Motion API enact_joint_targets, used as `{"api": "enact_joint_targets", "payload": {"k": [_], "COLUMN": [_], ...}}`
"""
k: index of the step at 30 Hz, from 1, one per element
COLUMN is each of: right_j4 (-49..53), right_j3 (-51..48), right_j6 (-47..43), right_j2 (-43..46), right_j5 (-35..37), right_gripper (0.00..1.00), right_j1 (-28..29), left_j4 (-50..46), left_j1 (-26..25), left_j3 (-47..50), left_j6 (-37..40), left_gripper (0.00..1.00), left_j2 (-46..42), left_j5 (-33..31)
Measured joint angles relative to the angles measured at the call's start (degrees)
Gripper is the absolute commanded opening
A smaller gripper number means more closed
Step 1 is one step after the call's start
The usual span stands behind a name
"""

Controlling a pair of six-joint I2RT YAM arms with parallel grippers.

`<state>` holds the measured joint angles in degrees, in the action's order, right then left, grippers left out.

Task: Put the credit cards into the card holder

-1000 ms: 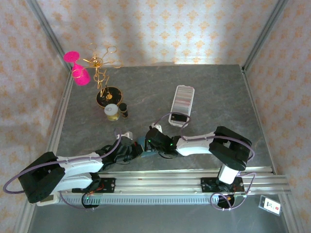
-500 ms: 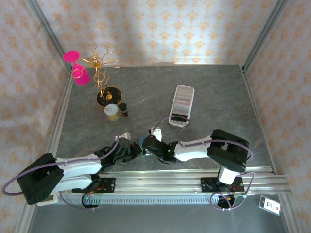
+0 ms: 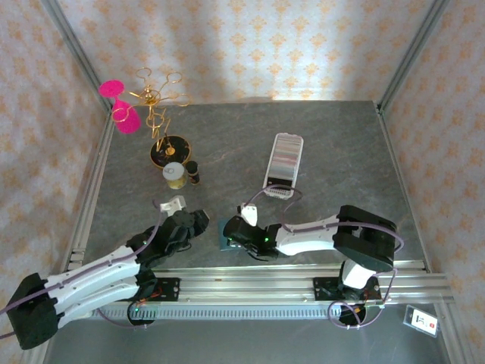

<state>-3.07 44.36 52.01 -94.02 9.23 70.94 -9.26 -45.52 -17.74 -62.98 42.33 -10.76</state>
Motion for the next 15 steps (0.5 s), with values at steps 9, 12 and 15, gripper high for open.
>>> {"api": "enact_joint_targets", "payload": {"k": [9,12,15], "right_j4": [8.92,7.91,5.81], "right_j3": [4.57,3.19,0.15], "right_j6": [-3.69,-8.85,-15.58], "right_j2": [12.44,21.66,32.04], "right_j5": [6.23,6.78,8.37], "right_gripper": [0.73,0.76,0.88], "right_j1": [-0.39,-5.51,-14.64], "left_j4": [-6.14,-4.55,-1.22], "left_j1": [3.5,5.81,8.55], "left_j3": [-7.02,-7.34,-6.95], "left_j6": [12.96,18.95,25.05], "left_gripper": [0.94,0.88,0.99], "left_j2": [-5.44,-8.11,-9.79], "left_j5": [-15.34,-20.87,-26.56]}}
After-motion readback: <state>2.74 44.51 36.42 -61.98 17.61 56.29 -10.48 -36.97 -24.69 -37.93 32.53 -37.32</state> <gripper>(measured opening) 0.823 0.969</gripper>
